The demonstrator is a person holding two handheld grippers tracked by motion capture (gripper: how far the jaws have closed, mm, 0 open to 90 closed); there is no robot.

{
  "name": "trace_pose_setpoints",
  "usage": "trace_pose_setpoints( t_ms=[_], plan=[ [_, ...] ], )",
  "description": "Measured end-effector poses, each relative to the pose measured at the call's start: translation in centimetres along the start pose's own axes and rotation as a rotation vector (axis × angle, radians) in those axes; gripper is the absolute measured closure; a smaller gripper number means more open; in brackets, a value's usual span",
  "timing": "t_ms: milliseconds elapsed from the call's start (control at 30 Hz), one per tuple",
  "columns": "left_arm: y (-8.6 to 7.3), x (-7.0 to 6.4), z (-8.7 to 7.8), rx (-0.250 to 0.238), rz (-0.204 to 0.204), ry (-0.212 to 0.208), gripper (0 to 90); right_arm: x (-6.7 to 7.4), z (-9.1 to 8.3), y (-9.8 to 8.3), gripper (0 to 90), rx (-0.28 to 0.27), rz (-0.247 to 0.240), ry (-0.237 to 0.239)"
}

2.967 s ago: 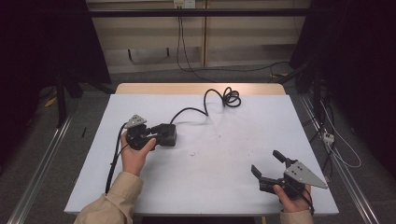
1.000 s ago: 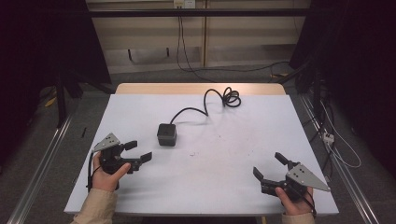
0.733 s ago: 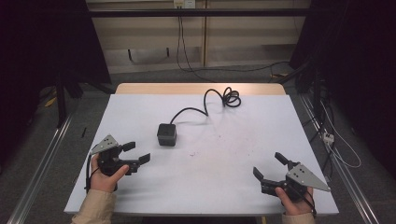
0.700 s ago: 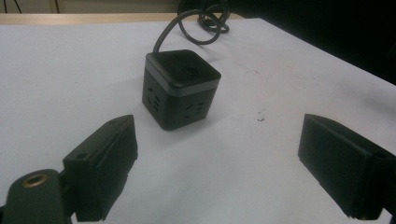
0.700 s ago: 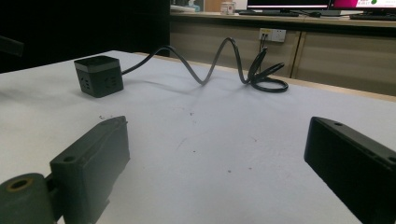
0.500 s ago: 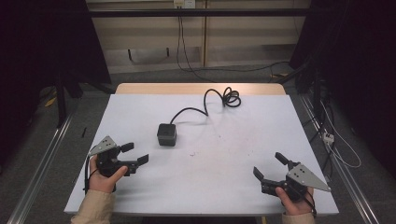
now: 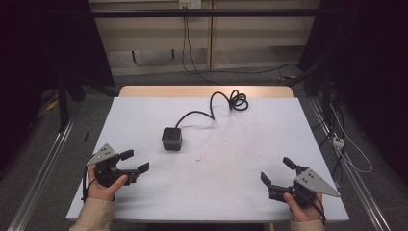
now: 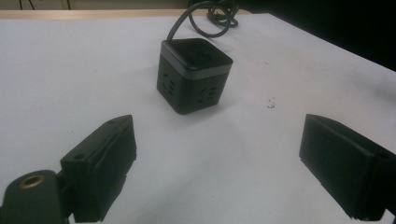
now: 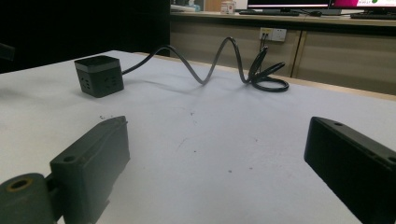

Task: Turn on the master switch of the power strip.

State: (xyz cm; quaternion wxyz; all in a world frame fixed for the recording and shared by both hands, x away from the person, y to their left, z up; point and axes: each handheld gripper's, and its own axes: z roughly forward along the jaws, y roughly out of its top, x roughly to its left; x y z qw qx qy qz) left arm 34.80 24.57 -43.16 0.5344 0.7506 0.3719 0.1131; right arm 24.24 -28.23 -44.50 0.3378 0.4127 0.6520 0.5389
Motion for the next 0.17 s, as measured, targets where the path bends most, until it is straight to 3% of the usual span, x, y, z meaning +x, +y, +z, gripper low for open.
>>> trace_pose_setpoints(
  t_ms=[167],
  plan=[
    [-0.05, -0.11, 0.05, 0.000, 0.010, 0.004, 10.2, 0.01, 0.18, -0.02, 6.1, 0.003, 0.001, 0.004]
  ],
)
